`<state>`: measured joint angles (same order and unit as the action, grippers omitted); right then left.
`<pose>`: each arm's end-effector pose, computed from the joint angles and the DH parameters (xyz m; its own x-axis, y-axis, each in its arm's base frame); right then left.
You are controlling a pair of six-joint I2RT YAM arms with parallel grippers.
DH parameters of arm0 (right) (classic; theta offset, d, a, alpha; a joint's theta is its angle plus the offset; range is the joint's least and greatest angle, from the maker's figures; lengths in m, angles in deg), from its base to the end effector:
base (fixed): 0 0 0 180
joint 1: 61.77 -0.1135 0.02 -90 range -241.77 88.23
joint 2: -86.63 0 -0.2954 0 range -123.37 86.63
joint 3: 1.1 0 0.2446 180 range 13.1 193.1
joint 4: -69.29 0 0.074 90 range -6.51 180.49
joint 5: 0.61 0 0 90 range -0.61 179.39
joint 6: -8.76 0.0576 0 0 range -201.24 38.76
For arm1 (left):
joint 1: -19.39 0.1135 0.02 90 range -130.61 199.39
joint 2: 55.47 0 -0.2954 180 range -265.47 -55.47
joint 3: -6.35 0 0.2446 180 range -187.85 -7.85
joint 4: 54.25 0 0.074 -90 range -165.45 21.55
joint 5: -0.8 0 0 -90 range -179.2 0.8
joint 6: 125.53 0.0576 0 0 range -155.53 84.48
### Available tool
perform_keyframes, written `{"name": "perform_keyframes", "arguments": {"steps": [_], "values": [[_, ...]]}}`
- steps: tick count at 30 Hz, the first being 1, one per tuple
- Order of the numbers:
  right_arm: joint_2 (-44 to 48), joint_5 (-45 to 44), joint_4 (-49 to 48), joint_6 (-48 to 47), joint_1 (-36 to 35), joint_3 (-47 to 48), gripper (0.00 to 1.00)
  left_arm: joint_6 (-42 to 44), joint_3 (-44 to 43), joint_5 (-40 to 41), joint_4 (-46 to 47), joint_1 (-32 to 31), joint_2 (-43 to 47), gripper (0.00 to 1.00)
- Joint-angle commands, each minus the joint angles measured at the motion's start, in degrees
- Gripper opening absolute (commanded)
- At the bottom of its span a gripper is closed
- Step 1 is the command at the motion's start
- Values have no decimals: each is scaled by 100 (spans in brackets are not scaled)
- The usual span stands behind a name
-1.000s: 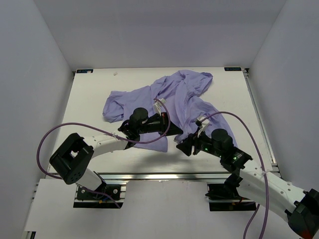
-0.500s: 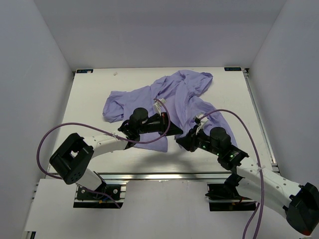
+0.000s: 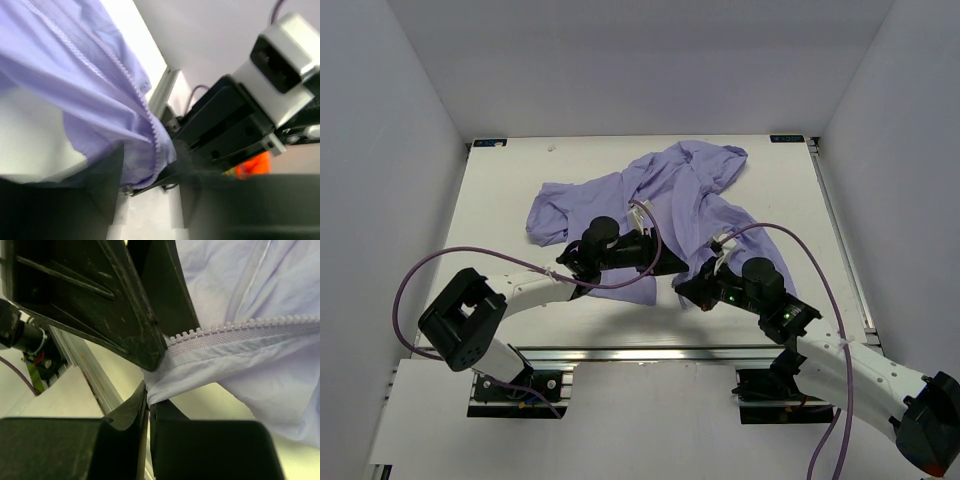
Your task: Zip up the jacket
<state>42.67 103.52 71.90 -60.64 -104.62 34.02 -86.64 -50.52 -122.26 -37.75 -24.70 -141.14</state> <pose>0.1197 0.1302 0.2552 -0.4300 0.0665 -0.9004 -0.7303 0.5607 0.3902 0.2162 -0.2532 0.2642 -0.8479 -0.0868 -0.5230 0.4874 0.2605 -0.8334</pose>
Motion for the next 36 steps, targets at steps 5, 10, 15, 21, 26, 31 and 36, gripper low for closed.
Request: {"name": "perform_keyframes", "arguments": {"steps": [5,10,15,21,26,31,36], "values": [[73,423,1386,-91,224,438,0,777,-162,1062,-1836,-29,796,87],[-567,1818,2248,-336,1100,667,0,1226,-127,1837,-3129,-38,1263,98],[-1315,3112,2355,-662,1805,772,0,1464,-136,2198,-4246,-29,1070,98],[-1720,3087,2258,-671,1850,1036,0,1551,-443,2523,-4845,-38,438,98],[-1782,2868,2329,-671,1859,1115,0,1683,-742,3006,-5056,-221,-176,88],[-1809,2709,2355,-671,1859,1115,0,1684,-1199,3815,-5539,-556,-722,79],[-1694,2683,2320,-689,1859,1054,0,1578,-1366,4167,-5522,-626,-969,72]]}}
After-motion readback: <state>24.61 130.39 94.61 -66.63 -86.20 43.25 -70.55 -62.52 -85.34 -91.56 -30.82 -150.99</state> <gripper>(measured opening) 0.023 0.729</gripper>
